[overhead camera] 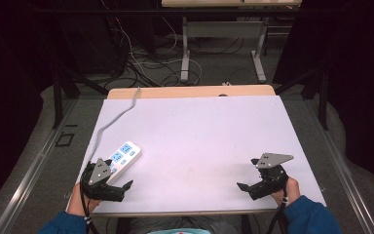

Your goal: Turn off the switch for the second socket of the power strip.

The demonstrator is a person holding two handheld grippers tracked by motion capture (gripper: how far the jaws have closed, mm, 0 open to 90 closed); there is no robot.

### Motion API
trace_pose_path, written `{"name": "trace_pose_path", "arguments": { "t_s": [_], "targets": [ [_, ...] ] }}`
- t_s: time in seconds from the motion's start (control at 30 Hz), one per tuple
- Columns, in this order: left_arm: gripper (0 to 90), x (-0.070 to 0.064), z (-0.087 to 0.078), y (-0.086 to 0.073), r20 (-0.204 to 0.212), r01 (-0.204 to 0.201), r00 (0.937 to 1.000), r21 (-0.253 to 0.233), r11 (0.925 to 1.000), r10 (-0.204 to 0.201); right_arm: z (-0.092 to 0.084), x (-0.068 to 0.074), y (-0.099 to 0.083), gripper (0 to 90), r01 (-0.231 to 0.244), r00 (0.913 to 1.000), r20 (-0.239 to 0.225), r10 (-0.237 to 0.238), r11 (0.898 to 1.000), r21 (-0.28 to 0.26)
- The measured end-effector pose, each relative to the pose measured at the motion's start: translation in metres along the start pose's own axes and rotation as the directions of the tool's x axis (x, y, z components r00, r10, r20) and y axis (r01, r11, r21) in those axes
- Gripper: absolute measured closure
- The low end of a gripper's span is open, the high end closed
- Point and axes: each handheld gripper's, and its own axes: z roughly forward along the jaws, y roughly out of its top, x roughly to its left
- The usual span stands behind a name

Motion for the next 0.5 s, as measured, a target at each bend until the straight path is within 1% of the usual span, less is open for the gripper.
{"name": "trace_pose_path", "arguments": {
  "t_s": [0.07, 0.1, 0.13, 0.17, 0.2, 0.27, 0.33, 0.4, 0.43, 0.5],
  "targets": [
    [0.1, -0.0009, 0.0001, -0.0006, 0.010, 0.012, 0.9999, 0.000, 0.9999, -0.012, -0.0010, 0.0001, 0.0004, 0.6, 0.005, 1.0000, 0.005, -0.005, 1.000, 0.008],
    [0.1, -0.0006, -0.0003, -0.0005, 0.006, 0.008, 0.9999, 0.001, 1.0000, -0.008, -0.0002, 0.0004, 0.0002, 0.5, -0.001, 1.0000, 0.006, 0.001, 1.000, -0.003],
    [0.1, 0.0001, -0.0007, 0.0000, 0.000, -0.001, 1.0000, 0.000, 1.0000, 0.001, 0.0003, -0.0002, 0.0000, 0.3, 0.001, 1.0000, 0.005, -0.001, 1.000, 0.001],
    [0.1, -0.0005, -0.0003, -0.0003, 0.003, 0.006, 1.0000, -0.004, 1.0000, -0.006, 0.0003, -0.0002, 0.0000, 0.3, 0.001, 1.0000, 0.005, -0.001, 1.000, 0.001],
    [0.1, -0.0001, -0.0004, -0.0002, 0.003, 0.002, 1.0000, 0.006, 1.0000, -0.002, 0.0005, -0.0008, 0.0002, 0.0, -0.001, 1.0000, 0.002, 0.001, 1.000, 0.003],
    [0.1, -0.0001, 0.0003, -0.0005, 0.012, 0.011, 0.9999, 0.008, 0.9999, -0.012, 0.0015, -0.0001, 0.0001, 0.0, 0.000, 1.0000, 0.006, 0.000, 1.000, -0.005],
    [0.1, 0.0008, 0.0001, 0.0002, 0.005, 0.003, 1.0000, 0.007, 1.0000, -0.003, 0.0011, -0.0004, 0.0003, 0.0, 0.010, 0.9999, 0.000, -0.010, 1.000, 0.011],
    [0.1, 0.0011, 0.0004, 0.0005, 0.003, 0.005, 1.0000, 0.007, 1.0000, -0.005, 0.0009, -0.0006, 0.0003, 0.0, 0.011, 0.9999, 0.001, -0.011, 1.000, 0.009],
    [0.1, 0.0006, 0.0004, 0.0006, 0.007, 0.016, 0.9998, 0.010, 0.9998, -0.016, 0.0010, -0.0007, 0.0003, 0.0, 0.012, 0.9999, 0.004, -0.012, 1.000, 0.008],
    [0.1, 0.0014, -0.0001, 0.0016, -0.001, 0.015, 0.9999, 0.011, 0.9998, -0.015, 0.0012, -0.0004, -0.0002, 0.0, 0.007, 1.0000, 0.006, -0.007, 1.000, 0.007]
  ]
}}
